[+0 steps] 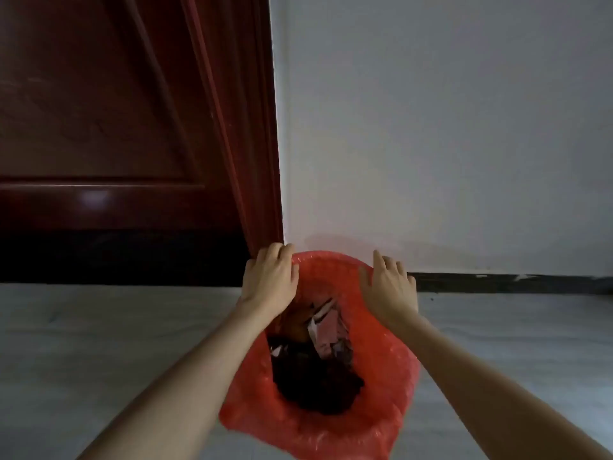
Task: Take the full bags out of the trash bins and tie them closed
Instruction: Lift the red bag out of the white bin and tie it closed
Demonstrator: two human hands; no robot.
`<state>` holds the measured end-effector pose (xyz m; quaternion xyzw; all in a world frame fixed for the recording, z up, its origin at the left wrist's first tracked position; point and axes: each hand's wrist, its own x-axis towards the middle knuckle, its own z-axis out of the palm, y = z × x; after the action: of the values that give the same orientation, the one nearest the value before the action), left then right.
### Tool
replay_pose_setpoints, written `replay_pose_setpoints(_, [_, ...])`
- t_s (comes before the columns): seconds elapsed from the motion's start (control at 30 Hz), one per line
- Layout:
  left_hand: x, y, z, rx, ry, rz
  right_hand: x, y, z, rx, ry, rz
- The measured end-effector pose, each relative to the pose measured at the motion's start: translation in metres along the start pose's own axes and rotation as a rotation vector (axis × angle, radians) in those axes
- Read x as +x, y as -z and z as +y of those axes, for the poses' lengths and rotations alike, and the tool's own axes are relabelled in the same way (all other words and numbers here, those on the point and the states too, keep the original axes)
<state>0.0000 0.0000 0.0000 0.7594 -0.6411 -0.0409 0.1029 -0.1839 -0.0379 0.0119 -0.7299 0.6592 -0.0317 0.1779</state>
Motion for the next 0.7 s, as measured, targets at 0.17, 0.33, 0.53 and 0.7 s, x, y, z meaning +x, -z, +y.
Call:
replay_pose_setpoints(0.17, [0.006, -0.031, -0.015, 0.113, 0.111, 0.112, 0.016, -0.035, 0.006, 0.018, 0.017, 0.19])
replay_pose_setpoints(0.33, [0.001, -0.034, -0.023, -0.047, -0.042, 0.37, 0.012, -0.037, 0.013, 0.255, 0.072, 0.402])
replay_pose_setpoints(0.53, [0.003, -0.033, -0.023, -0.11, -0.251, 0.436, 0.004, -0.042, 0.012, 0.266, 0.418, 0.331])
replay_pose_setpoints(0.7, [0.002, -0.023, -0.023, 0.042, -0.418, 0.386, 0.001, -0.029, 0.01, 0.148, 0.564, 0.262])
